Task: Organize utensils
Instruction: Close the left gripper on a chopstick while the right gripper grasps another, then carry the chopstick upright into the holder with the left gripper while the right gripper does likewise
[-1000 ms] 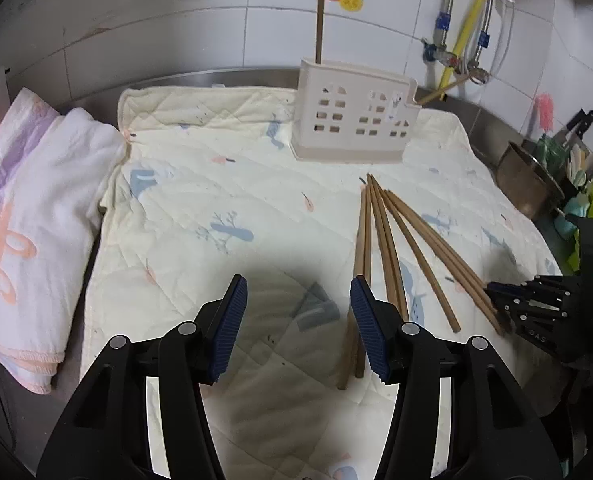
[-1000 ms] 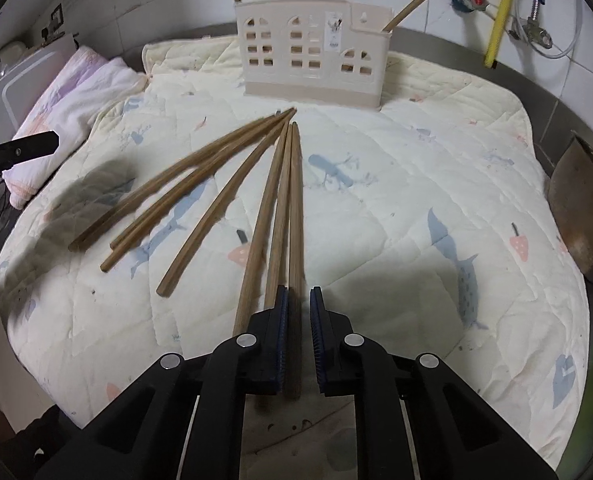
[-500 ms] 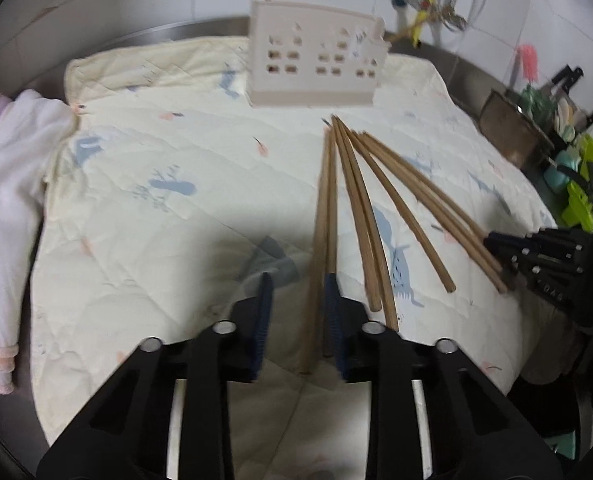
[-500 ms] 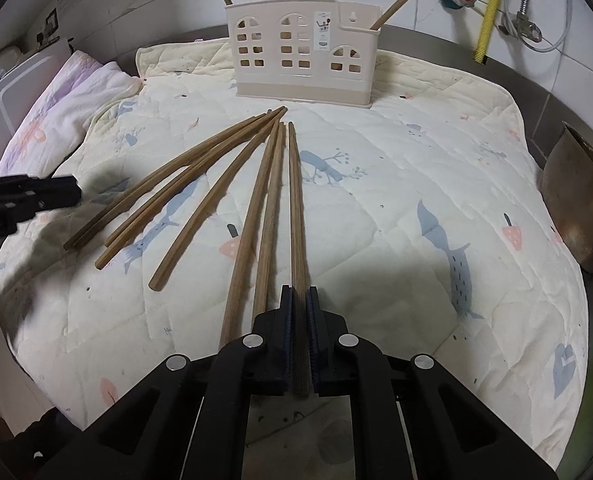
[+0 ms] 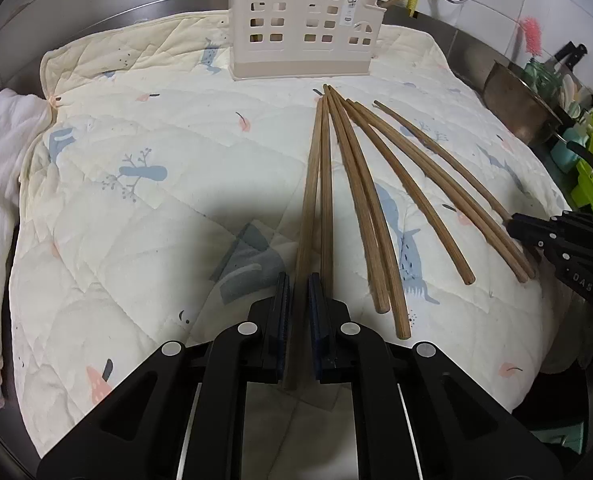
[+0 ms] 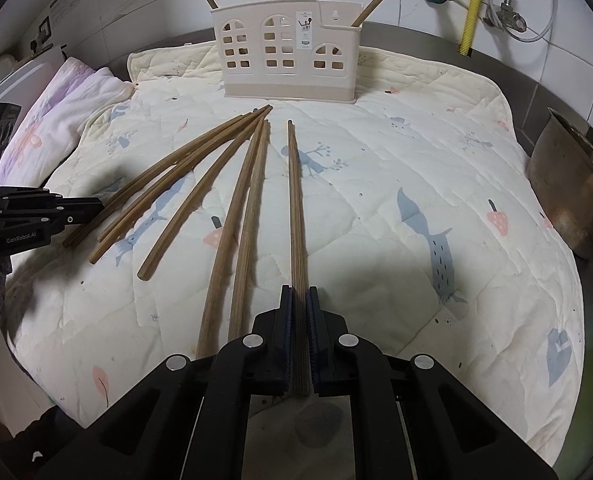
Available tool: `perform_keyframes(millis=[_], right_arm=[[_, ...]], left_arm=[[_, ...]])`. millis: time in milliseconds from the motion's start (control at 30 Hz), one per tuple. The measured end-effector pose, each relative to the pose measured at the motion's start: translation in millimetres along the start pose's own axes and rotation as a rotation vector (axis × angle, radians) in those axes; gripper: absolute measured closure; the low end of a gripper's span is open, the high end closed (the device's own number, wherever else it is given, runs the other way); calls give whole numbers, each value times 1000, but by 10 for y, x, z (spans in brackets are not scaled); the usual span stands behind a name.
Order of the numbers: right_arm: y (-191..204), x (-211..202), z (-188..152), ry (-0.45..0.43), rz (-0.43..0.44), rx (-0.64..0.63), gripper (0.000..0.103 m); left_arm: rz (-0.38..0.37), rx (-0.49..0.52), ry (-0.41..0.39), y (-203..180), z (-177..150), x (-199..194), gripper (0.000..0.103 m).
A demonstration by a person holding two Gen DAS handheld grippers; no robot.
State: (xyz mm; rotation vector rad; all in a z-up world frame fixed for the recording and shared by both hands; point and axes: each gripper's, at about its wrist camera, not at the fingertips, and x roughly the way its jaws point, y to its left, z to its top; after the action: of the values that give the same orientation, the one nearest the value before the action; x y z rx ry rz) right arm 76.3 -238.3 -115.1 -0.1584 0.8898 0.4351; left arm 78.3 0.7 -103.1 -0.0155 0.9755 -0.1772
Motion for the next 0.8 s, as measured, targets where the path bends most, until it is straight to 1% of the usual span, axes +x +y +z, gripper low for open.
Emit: perform_keyframes(millis=[267,367,500,633,800], right_arm=[[-9,1,-5,-2,1,5,96],[-12,1,-7,-9,-1,6,96],[3,-20,5,-18,-7,13,96],[20,-118,53,-47,-15,12,96],[35,-347,184,-117,-32,7,96]], left_arm=[[26,24,-10,-61,-21,4,94],[24,4,-11,-39,-8,-5,95],[39,15,-28,-63,7,-74,97],[43,38,-58,-78,47,-220,97],[58,50,-112,-61,163,-447,97]])
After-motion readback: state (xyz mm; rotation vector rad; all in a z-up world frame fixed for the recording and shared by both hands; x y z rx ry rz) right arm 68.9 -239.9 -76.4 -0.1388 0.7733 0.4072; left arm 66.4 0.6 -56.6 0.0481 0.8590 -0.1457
